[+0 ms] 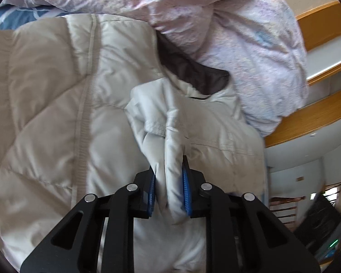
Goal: Fold large clothes
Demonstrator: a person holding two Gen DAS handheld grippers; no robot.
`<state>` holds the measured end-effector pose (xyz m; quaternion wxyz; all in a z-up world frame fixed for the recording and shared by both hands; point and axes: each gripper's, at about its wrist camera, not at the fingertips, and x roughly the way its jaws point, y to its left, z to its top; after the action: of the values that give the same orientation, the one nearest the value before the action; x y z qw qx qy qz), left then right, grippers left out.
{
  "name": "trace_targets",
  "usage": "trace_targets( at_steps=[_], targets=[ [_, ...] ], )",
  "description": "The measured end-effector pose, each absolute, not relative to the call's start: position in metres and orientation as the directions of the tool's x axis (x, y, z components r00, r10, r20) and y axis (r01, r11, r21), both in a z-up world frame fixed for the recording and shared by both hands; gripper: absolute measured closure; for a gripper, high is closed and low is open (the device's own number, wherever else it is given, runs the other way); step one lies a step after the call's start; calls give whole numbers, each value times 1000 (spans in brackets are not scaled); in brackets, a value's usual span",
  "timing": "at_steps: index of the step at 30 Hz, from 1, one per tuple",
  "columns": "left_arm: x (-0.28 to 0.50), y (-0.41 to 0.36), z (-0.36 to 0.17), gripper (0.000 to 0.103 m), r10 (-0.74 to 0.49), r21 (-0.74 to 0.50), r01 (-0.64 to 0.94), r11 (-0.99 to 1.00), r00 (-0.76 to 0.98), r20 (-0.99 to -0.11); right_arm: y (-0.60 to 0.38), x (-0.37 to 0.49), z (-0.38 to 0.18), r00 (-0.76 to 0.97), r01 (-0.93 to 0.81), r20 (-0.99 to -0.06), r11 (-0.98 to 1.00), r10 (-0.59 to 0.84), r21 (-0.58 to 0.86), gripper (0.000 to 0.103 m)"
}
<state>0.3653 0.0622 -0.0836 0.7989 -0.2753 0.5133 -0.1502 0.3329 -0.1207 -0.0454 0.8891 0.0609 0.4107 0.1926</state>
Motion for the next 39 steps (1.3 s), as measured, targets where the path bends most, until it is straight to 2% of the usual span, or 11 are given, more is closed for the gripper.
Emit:
trace_targets(
  at_steps=[3,6,11,16,18,20,23,27,35,38,39],
  targets=[
    [365,60,-89,82,-498,-567,-40,823,430,-753,-138,338,-31,685,-229,-658,950,312,212,52],
    [364,52,-87,76,-435,-500,-26,865,456,-776,-145,355,-33,748,-111,-654,993,111,42,59],
    [363,50,-90,71,-392,-463,-39,886,472,-790,-145,392,-79,641,-48,-768,997,-14,-59,59],
    [364,48,-95,68,-381,-457,-52,888,475,-793,-124,394,-100,637,-74,-760,971,-129,-227,58],
    [364,51,-94,66,-395,-470,-54,881,464,-793,-126,395,-93,623,-56,-772,978,-124,-201,59],
    [360,59,-88,58,-423,-503,-67,862,453,-785,-122,384,-74,660,-86,-751,993,-8,-86,59],
    [347,81,-73,48,-426,-523,-85,848,479,-768,-91,369,-54,721,-174,-691,980,57,-100,59],
    [313,119,-46,41,-389,-507,-77,858,548,-741,-46,373,-58,685,-270,-719,958,118,-100,59],
    [228,199,-27,31,-316,-490,-122,863,626,-713,4,384,-97,670,-278,-741,913,-39,-299,61],
    [190,237,-26,27,-249,-480,-191,856,662,-707,-20,383,-83,635,-278,-769,951,74,-138,59],
    [178,249,-28,27,-235,-489,-216,845,671,-703,-29,382,-78,627,-269,-770,960,113,-78,54]
  ],
)
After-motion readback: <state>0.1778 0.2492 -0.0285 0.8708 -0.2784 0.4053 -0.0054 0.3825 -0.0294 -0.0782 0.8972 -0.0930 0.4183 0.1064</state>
